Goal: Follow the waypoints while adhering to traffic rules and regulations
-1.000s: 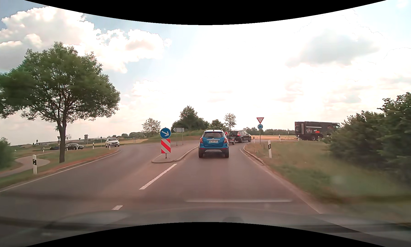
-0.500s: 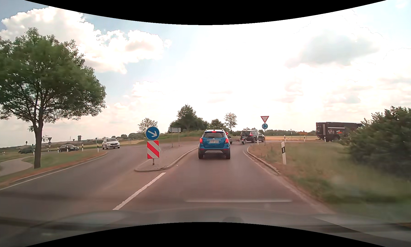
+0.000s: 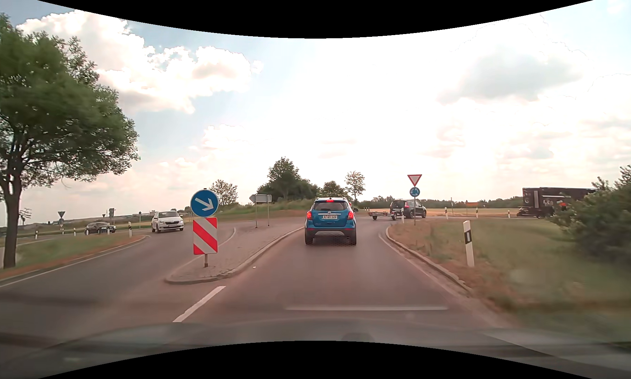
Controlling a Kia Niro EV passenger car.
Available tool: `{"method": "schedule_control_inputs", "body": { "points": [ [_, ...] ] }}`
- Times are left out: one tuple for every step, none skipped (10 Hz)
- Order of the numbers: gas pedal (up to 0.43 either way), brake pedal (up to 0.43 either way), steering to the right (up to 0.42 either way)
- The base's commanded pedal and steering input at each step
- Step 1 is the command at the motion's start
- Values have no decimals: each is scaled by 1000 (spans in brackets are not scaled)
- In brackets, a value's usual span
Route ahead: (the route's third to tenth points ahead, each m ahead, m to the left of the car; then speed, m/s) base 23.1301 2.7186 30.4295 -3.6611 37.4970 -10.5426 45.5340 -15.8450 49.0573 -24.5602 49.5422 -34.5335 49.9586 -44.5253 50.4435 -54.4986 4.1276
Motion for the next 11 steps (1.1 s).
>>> {"method": "schedule_control_inputs", "body": {
  "points": [
    [0,0,0],
    [0,0,6],
    [0,0,17],
    [0,0,28],
    [0,6,30],
    [0,61,31],
    [0,104,30],
    [0,122,30],
    [0,140,28],
    [0,146,26],
    [0,146,25]
  ]
}}
